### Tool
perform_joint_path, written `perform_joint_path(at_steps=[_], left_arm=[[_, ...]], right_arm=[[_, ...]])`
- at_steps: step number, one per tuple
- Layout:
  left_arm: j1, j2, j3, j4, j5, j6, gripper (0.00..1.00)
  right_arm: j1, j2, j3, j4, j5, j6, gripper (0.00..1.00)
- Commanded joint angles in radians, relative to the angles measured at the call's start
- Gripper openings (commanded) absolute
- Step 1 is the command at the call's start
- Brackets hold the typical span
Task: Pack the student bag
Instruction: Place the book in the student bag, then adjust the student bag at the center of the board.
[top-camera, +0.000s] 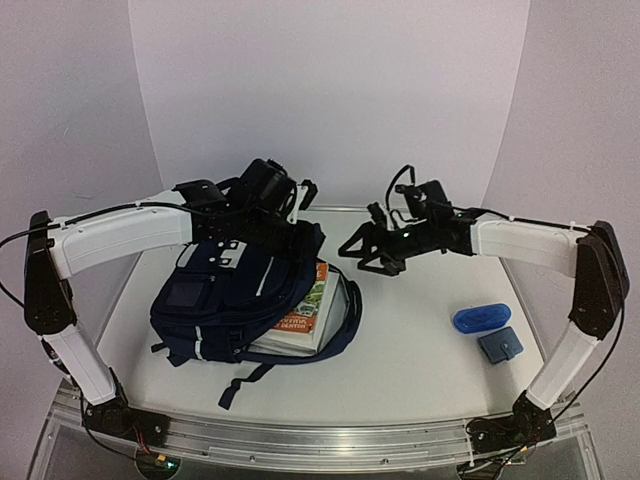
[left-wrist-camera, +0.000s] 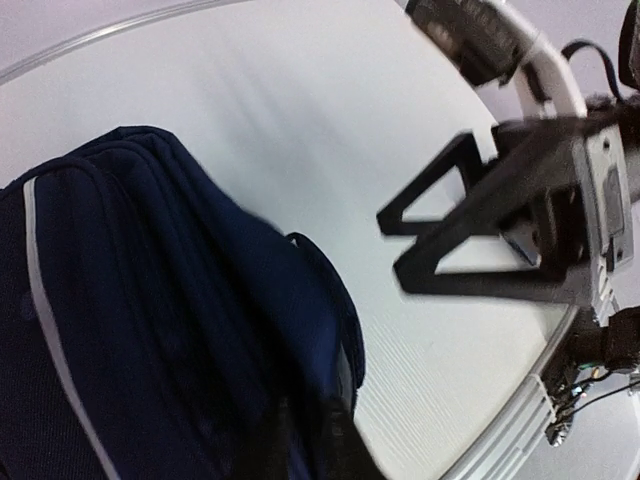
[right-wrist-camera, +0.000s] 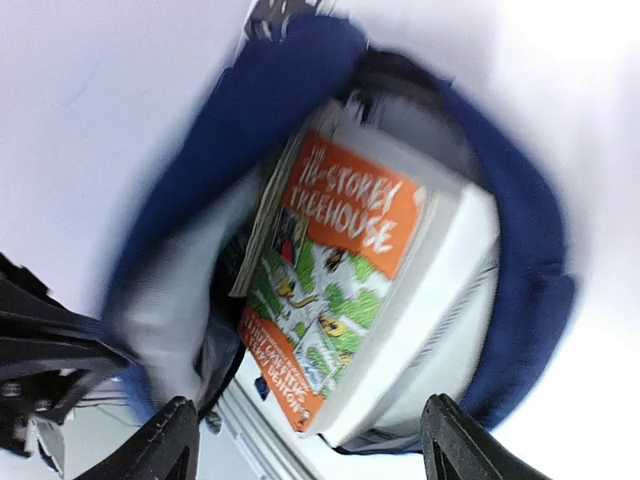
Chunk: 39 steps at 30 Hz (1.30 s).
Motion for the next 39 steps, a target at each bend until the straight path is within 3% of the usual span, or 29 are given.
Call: perform_joint_path(at_steps=[1, 6, 9, 13, 22, 26, 34, 36, 39], left_arm=[[-0.002, -0.078, -0.044, 0.027, 0.125, -0.011, 0.25], [-0.005, -0.166, -0.188, 0.068, 0.102, -0.100, 0.59], [-0.005, -0.248, -0.310, 0.103, 0.000, -0.208, 0.79], [-0.005, -0.373, -0.467, 0.101, -0.145, -0.387, 0.85], [-0.024, -0.624, -0.735, -0.013, -0.264, -0.745, 0.91], [-0.050, -0.687, -0.814, -0.076, -0.292, -0.886, 0.91], [-0.057, -0.689, -0.892, -0.032, -0.289, -0.954, 0.88], [-0.057, -0.655, -0.878, -0.015, -0.294, -0.938, 0.87], [-0.057, -0.607, -0.872, 0.039, -0.276, -0.917, 0.87]], right_arm=[[-0.110, -0.046, 0.050, -0.139, 0.028, -0.211, 0.82], [-0.172, 0.063, 0.224, -0.141, 0.001, -0.274, 0.92], [-0.161, 0.174, 0.332, -0.137, -0.068, -0.246, 0.95], [-0.114, 0.317, 0.441, -0.138, -0.097, -0.259, 0.96], [0.003, 0.510, 0.559, -0.165, -0.072, -0.384, 0.94], [0.010, 0.544, 0.557, -0.174, -0.072, -0.402, 0.75], [-0.002, 0.464, 0.405, -0.204, -0.074, -0.436, 0.06], [-0.031, 0.418, 0.346, -0.215, -0.090, -0.436, 0.00], [-0.095, 0.326, 0.218, -0.228, -0.119, -0.433, 0.00]])
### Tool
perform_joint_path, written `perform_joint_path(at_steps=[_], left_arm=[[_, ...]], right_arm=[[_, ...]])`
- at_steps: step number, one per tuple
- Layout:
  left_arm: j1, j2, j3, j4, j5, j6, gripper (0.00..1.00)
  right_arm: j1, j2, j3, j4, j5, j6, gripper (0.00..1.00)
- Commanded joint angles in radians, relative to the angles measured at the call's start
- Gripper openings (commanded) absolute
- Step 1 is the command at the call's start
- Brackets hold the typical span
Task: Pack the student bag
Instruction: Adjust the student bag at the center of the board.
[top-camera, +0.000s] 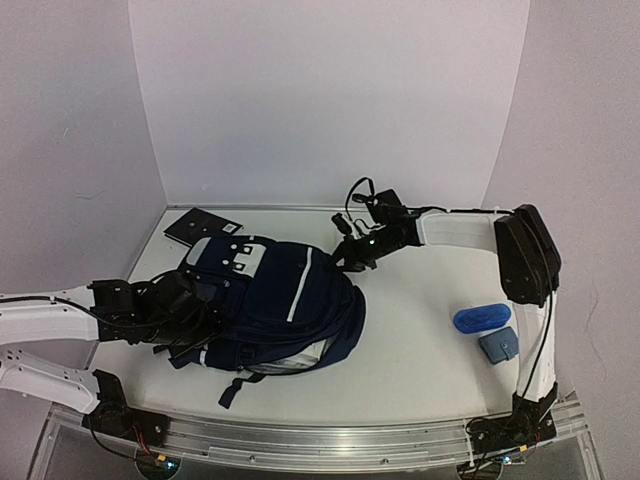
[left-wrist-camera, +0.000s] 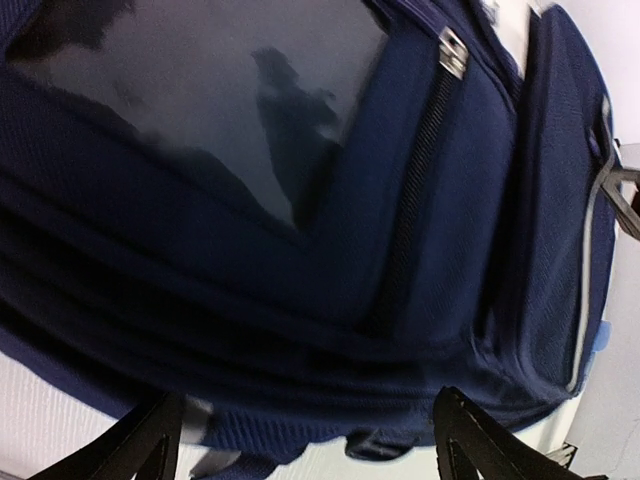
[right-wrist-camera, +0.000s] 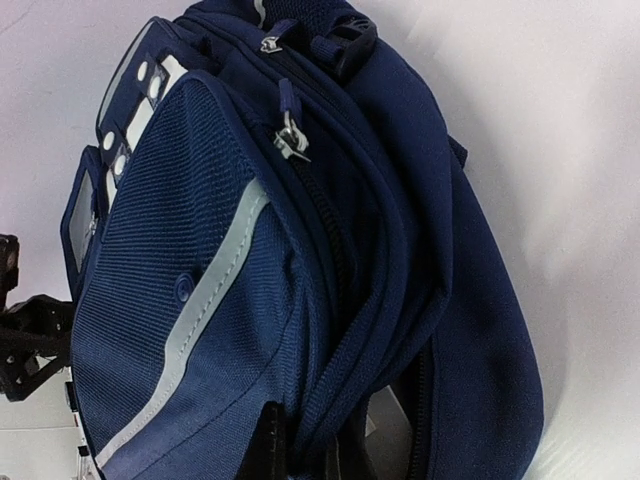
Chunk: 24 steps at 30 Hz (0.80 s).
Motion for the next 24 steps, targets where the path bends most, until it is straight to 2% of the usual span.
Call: perform_joint_path(at_steps=[1, 7, 13, 16, 19, 24], left_arm=[[-0.002, 0.074, 0.025, 0.107, -0.002, 0.005, 0.87], [0.038, 0.236, 0.084, 0.266, 0.049, 0.122, 0.85], [0.176, 0.500, 0.207, 0.535, 0.258, 0.293, 0.79], [0.225, 0.641, 0.355, 0.545, 0.335, 0.394, 0.77], [0.317, 0.747, 0.450, 0.602, 0.448, 0.436, 0.72], [0.434, 0.867, 0.644, 0.567, 0.552, 0.528, 0.69]], right_arm=[[-0.093, -0.163, -0.207, -0.130, -0.058, -0.066, 0.00], [-0.215, -0.358, -0.476, -0.140, -0.091, -0.075, 0.00], [-0.285, -0.458, -0.602, -0.138, -0.165, -0.089, 0.01], [-0.281, -0.469, -0.627, -0.098, -0.216, -0.061, 0.13], [-0.257, -0.443, -0.630, -0.071, -0.240, -0.037, 0.26], [-0.128, -0.377, -0.559, -0.061, -0.203, -0.037, 0.42]])
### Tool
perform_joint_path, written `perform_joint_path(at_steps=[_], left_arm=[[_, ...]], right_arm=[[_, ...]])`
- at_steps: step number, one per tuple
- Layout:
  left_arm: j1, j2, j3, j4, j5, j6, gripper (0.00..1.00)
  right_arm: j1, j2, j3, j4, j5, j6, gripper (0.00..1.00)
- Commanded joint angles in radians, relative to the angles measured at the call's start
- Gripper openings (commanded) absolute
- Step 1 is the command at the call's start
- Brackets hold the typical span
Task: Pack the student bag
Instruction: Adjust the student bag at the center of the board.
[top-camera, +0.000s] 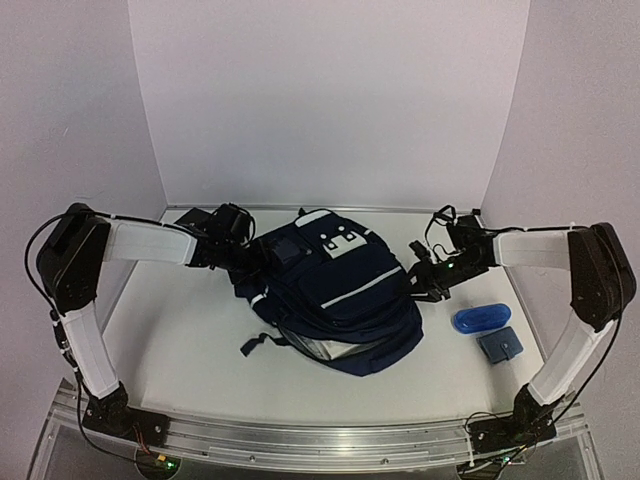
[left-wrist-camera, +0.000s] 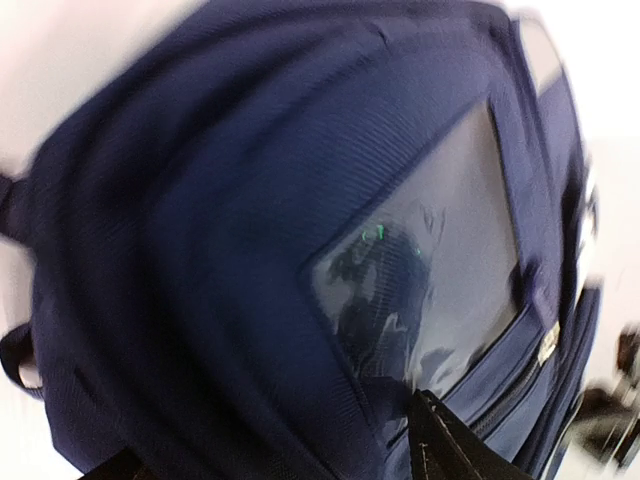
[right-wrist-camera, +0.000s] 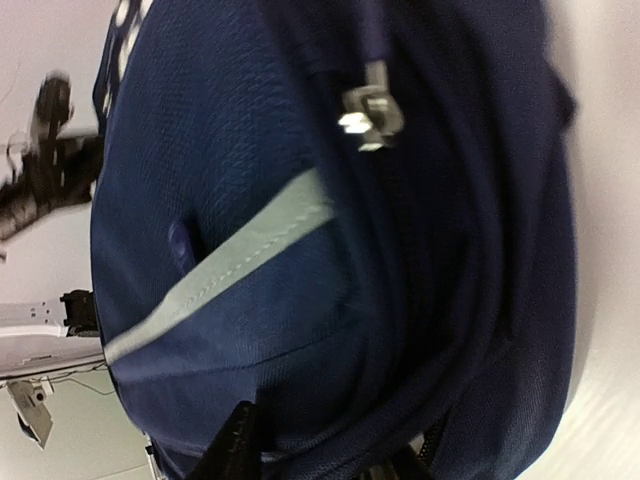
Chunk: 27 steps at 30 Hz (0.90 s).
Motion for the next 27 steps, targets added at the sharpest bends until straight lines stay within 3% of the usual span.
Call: perform_joint_path(at_steps=[1, 6, 11, 18, 23, 27], left_arm=[[0.077, 0.106, 0.202, 0.053, 0.178, 0.136, 0.69], [0.130, 0.115, 0.305, -0.042, 0.185, 0.220, 0.75], [0.134, 0.009, 0.260, -0.103, 0.147, 0.312, 0.85], [0.103, -0.077, 0.173, -0.149, 0.179, 0.347, 0.86], [0.093, -0.124, 0.109, -0.148, 0.177, 0.337, 0.85], [0.093, -0.131, 0.096, -0.179, 0.155, 0.329, 0.86]], right_arm=[[0.188, 0.091, 0.082, -0.001, -0.046, -0.020, 0.43], [0.238, 0.156, 0.264, -0.007, 0.018, 0.004, 0.55], [0.230, 0.028, 0.204, -0.025, 0.060, -0.064, 0.76], [0.060, 0.007, 0.223, -0.078, 0.161, -0.123, 0.71], [0.050, 0.100, 0.323, -0.129, 0.254, -0.207, 0.67], [0.050, 0.203, 0.401, -0.129, 0.230, -0.176, 0.67]])
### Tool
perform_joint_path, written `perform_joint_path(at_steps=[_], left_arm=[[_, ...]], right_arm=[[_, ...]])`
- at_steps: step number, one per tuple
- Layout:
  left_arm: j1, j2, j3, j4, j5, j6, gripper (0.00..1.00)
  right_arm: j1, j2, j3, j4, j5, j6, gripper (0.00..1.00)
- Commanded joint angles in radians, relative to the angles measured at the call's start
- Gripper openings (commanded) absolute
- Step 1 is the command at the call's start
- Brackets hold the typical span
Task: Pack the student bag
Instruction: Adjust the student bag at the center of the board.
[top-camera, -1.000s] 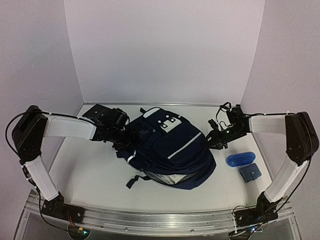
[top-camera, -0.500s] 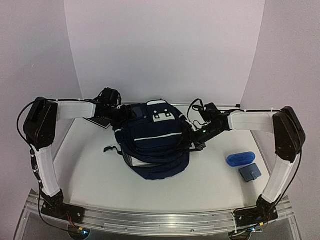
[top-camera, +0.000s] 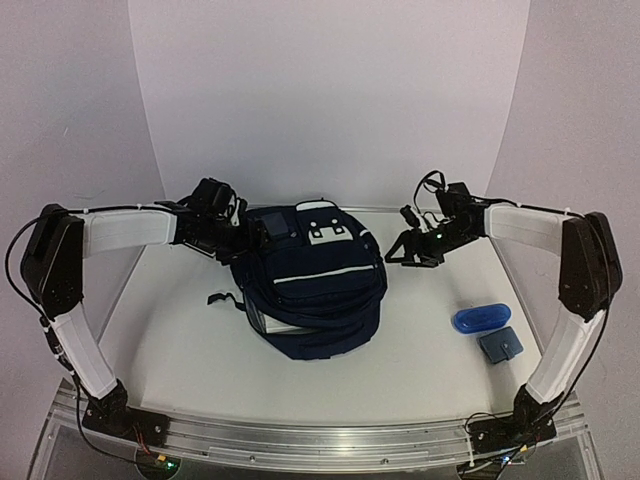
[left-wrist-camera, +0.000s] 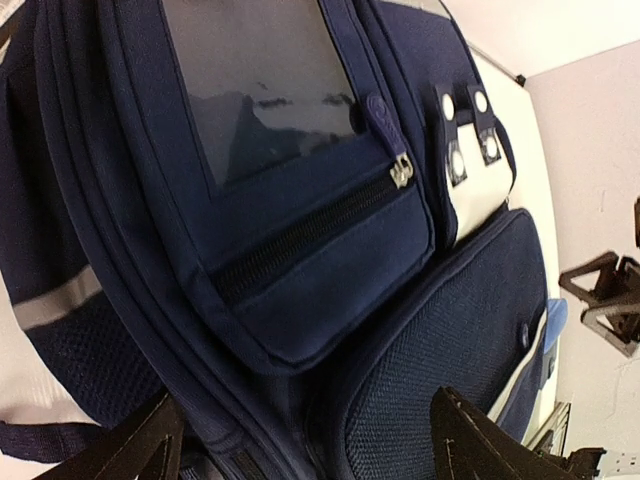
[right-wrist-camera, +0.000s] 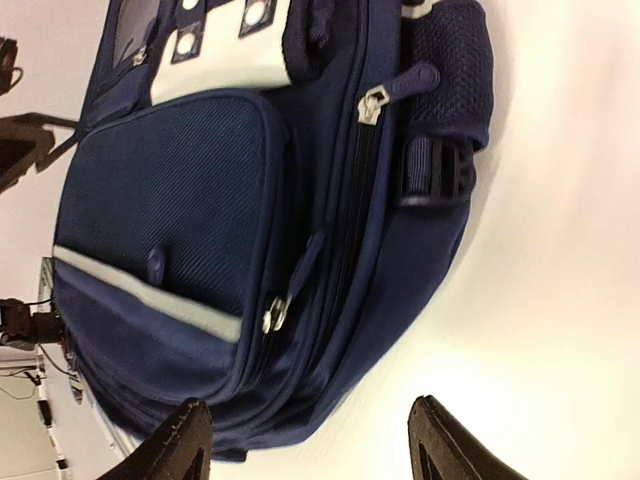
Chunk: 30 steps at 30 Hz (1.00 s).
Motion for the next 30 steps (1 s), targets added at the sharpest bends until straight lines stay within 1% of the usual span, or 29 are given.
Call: perform_joint_path(at_steps=[1, 6, 9, 12, 16, 20, 23, 26, 28, 30], left_arm=[[-0.008, -0.056, -0.019, -0.020, 0.009, 0.002, 0.87], [-0.007, -0.062, -0.052, -0.037, -0.003, -0.036, 0.91], [-0.004, -0.049, -0.062, -0.038, -0.008, -0.047, 0.93], [0.008, 0.011, -0.033, -0.036, 0.012, -0.036, 0.94], [0.038, 0.129, 0.056, -0.028, 0.071, -0.015, 0.93], [0.059, 0.270, 0.220, -0.049, 0.113, 0.045, 0.92], [0.082, 0.365, 0.364, -0.086, 0.148, 0.088, 0.92], [0.109, 0.431, 0.516, -0.168, 0.136, 0.137, 0.93], [0.121, 0.439, 0.568, -0.199, 0.123, 0.168, 0.93], [0.120, 0.411, 0.594, -0.228, 0.101, 0.195, 0.94]], right_arm=[[0.015, 0.121, 0.100, -0.019, -0.014, -0.008, 0.67], [0.056, 0.206, 0.105, -0.013, -0.166, 0.043, 0.64], [0.131, 0.197, 0.082, -0.001, -0.219, 0.052, 0.63], [0.214, 0.166, 0.067, 0.028, -0.248, 0.072, 0.63], [0.312, 0.118, 0.060, 0.049, -0.242, 0.078, 0.63], [0.377, 0.056, 0.054, 0.054, -0.249, 0.066, 0.63], [0.380, 0.005, 0.046, 0.050, -0.206, 0.041, 0.63], [0.343, -0.054, 0.024, 0.043, -0.152, 0.024, 0.64], [0.296, -0.084, 0.006, 0.037, -0.128, 0.029, 0.64], [0.228, -0.107, -0.002, 0.019, -0.091, 0.007, 0.65]])
